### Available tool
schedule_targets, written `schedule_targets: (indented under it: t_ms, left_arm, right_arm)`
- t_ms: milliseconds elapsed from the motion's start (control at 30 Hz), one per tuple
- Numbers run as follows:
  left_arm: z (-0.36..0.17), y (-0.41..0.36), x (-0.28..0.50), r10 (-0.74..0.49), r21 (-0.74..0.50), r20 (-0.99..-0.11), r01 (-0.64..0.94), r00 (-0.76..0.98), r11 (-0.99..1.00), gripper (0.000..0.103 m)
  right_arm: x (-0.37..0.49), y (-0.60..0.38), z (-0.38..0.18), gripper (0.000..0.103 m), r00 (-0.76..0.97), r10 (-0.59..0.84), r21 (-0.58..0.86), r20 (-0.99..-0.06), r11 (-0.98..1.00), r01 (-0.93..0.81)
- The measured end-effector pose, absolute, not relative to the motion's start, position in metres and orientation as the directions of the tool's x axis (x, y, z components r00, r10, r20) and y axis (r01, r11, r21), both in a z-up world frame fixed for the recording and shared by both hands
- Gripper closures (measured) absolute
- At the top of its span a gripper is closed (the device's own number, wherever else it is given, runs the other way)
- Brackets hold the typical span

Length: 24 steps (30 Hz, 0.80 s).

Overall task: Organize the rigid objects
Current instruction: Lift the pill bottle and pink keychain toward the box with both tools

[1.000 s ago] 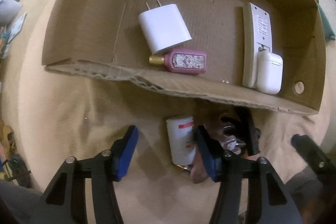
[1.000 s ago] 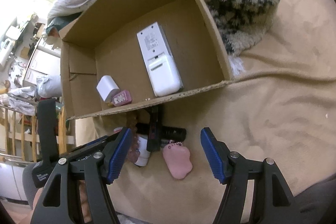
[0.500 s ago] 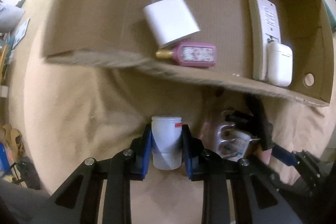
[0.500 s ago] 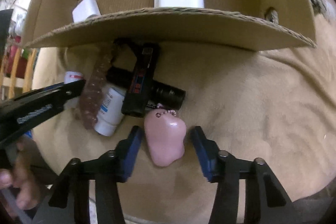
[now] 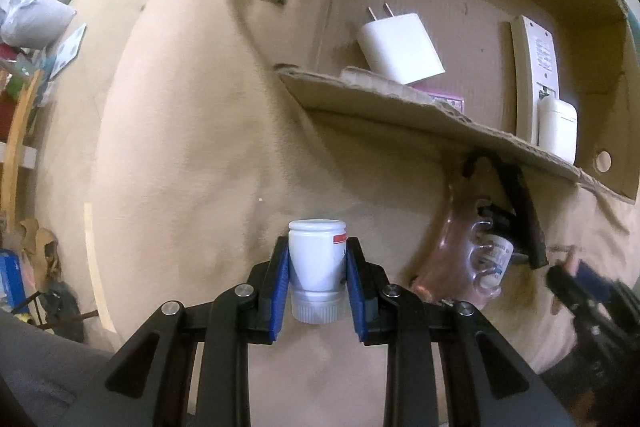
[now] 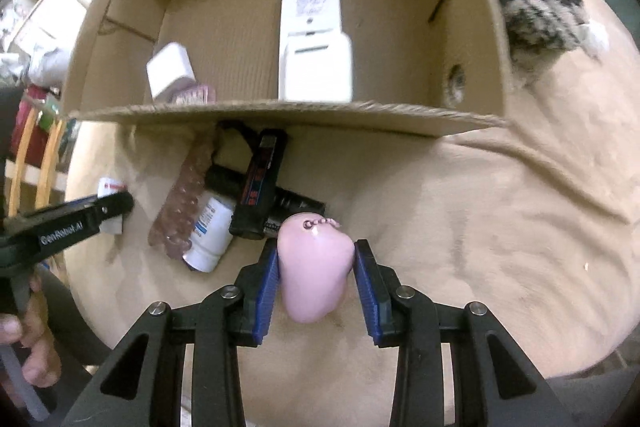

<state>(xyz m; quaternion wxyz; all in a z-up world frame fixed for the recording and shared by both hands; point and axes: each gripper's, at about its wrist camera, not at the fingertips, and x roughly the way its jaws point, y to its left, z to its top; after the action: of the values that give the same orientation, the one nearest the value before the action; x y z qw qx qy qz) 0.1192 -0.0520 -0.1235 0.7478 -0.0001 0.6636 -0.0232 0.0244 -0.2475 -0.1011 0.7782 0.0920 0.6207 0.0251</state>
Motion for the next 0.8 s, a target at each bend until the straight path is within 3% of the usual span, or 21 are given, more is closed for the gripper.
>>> schedule_targets:
  t_ms: [200,367,800]
  left_arm:
    - [-0.113,-0.042,0.096,-0.032,-0.025,-0.989,0.055,0.146,0.998,0.079]
    - [-0.110,-0.040,0.089,-0.024,-0.021,-0.987,0.019,0.161,1.000,0.079]
    - [-0.040,-0.042,0.081,0.048,0.052,-0.906,-0.002,0.420,0.999,0.079]
  right_arm:
    - [0.011,-0.258,-0.072,0.065,0.343,0.160,0.215,-0.926,0.968,0.129]
    - [0.007,-0.269,-0.032,0.065,0.516,0.145,0.245,-0.844,0.960,0.132]
    - [-0.009,-0.289,0.032,0.065,0.770,0.071,0.249,-0.635,0.961,0.117]
